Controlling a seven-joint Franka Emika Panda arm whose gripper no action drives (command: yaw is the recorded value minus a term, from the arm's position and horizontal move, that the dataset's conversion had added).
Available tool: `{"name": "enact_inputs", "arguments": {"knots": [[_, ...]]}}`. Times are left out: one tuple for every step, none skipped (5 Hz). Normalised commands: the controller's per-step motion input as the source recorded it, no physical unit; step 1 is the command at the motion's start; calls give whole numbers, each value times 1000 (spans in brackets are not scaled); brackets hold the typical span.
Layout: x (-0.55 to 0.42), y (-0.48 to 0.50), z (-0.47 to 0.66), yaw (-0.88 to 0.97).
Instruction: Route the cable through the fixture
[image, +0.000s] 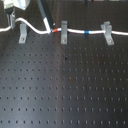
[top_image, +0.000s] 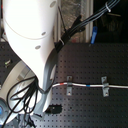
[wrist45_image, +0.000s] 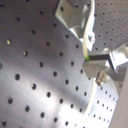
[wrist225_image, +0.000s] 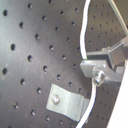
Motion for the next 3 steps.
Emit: {"name": "enact_inputs", "arguments": {"knots": [[-52,-58,1,-157],[-2,3,122,-60],[-1,3,146,-297]]}}
